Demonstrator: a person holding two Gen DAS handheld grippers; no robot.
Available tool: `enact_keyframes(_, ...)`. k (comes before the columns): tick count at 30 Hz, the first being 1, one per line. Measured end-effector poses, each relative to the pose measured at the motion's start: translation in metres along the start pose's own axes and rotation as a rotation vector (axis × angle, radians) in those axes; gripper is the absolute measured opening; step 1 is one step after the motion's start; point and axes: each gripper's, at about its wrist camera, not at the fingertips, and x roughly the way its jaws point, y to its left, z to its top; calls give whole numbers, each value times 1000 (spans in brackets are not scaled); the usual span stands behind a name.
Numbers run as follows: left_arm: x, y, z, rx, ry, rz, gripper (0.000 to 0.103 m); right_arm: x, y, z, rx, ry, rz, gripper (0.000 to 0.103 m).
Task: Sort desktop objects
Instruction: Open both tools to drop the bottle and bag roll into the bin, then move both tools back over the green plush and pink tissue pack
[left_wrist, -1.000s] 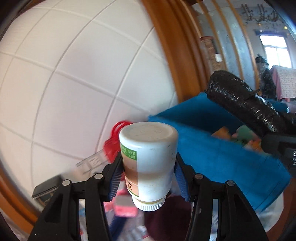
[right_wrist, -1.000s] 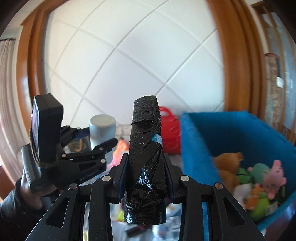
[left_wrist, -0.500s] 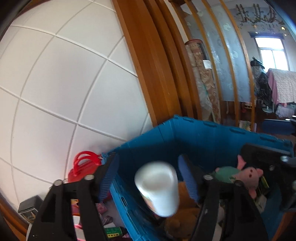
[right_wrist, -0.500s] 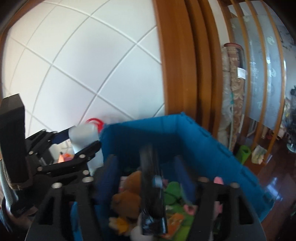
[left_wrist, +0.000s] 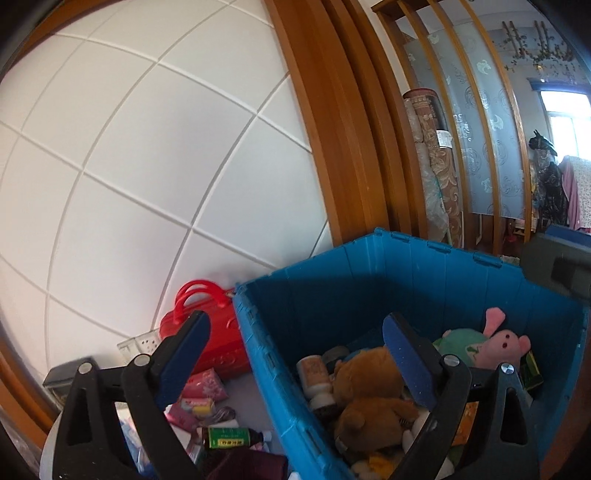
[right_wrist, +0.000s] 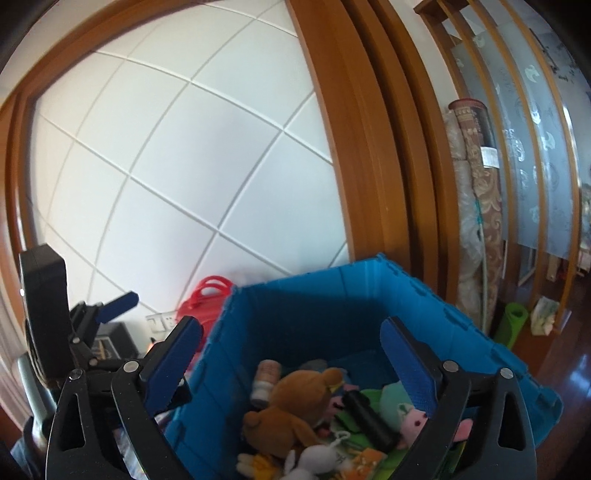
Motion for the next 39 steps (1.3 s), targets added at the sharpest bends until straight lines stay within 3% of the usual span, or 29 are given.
enact_keyframes(5, -25, 38, -31, -26, 9, 54, 96, -9, 31, -8, -17, 1, 43, 103)
enact_keyframes(13, -56, 143, -107, -34, 97, 165, 96, 0, 130, -26, -81, 41, 133, 103)
enact_keyframes(20, -81, 229, -159, -17, 151, 236, 96, 27, 213, -64, -89, 125, 208, 103)
enact_keyframes(24, -84, 265, -175, -19, 163, 266, 96, 50, 249, -99, -108, 187, 243, 103)
enact_keyframes(28, -78, 296, -189, -58, 183, 264, 96, 85, 268, -130, -145, 307, 264, 103)
enact_keyframes(36, -53, 328, -204, -76, 191, 320, 96, 150, 293, -160, -238, 370, 354, 103)
enact_keyframes(39, -39, 336, -217, -92, 214, 316, 96, 188, 301, -175, -281, 431, 379, 103)
